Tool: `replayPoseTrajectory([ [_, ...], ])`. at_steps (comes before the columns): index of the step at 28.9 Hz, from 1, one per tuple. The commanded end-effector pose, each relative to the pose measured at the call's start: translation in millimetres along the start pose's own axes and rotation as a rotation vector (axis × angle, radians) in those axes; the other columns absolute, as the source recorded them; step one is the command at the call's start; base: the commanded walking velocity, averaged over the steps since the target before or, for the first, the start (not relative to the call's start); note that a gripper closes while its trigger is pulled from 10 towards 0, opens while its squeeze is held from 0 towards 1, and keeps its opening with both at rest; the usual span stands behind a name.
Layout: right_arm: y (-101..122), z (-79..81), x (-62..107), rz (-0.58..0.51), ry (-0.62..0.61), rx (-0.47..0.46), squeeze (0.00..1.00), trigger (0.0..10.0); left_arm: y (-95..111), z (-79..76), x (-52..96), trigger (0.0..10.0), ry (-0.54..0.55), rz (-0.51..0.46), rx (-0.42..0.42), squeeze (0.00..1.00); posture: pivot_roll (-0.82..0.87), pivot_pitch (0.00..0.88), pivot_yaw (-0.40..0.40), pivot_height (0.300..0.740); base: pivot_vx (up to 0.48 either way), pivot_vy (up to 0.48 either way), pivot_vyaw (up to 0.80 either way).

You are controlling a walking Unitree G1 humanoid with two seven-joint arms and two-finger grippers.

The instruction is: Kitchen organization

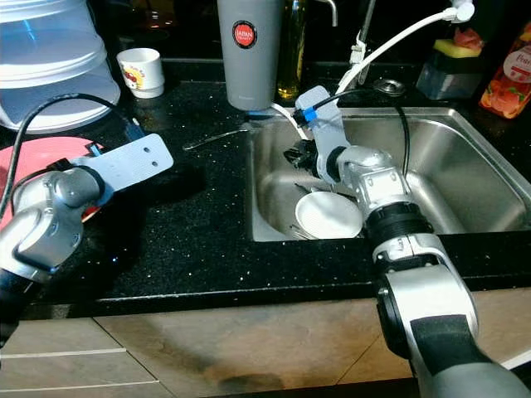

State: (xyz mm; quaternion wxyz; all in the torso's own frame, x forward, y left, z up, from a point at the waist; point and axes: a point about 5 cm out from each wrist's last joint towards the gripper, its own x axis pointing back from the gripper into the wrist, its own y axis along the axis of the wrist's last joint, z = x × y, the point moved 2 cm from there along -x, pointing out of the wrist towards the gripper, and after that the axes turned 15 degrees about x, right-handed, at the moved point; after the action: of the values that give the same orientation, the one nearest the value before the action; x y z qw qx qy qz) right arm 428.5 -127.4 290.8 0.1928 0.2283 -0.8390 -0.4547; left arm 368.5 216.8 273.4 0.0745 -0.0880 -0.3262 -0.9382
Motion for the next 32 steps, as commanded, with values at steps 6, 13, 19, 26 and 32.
replayPoseTrajectory([
  [6, 6, -2.0, 1.5, -0.023, 0.008, -0.013, 0.00, 10.0, -18, 12.2, -0.7, 10.0, 0.039, 0.103, 0.044, 0.00, 0.04, 0.144, -0.006, 0.740, 0.000, 0.000, 0.00],
  [13, 5, -2.4, 2.2, -0.015, 0.008, 0.002, 0.00, 10.0, -10, 5.9, -2.7, 10.0, 0.015, 0.067, 0.203, 0.00, 0.04, 0.136, -0.003, 0.740, 0.000, 0.000, 0.00],
  [19, 5, -3.2, 2.9, -0.012, 0.004, 0.014, 0.00, 10.0, 13, 16.2, -4.7, 10.0, 0.151, -0.125, 0.478, 0.00, 0.03, 0.129, 0.000, 0.740, 0.000, 0.000, 0.00],
  [26, 4, -4.4, 4.0, -0.008, 0.004, 0.020, 0.00, 10.0, -1, 34.2, 4.0, 10.0, 0.305, -0.151, 0.708, 0.00, 0.03, 0.136, 0.000, 0.740, 0.000, 0.000, 0.00],
  [32, 4, -4.8, 4.1, -0.009, 0.004, 0.016, 0.00, 10.0, -29, 39.5, 12.9, 10.0, 0.385, -0.087, 0.820, 0.00, 0.04, 0.143, -0.005, 0.740, 0.000, 0.000, 0.00],
])
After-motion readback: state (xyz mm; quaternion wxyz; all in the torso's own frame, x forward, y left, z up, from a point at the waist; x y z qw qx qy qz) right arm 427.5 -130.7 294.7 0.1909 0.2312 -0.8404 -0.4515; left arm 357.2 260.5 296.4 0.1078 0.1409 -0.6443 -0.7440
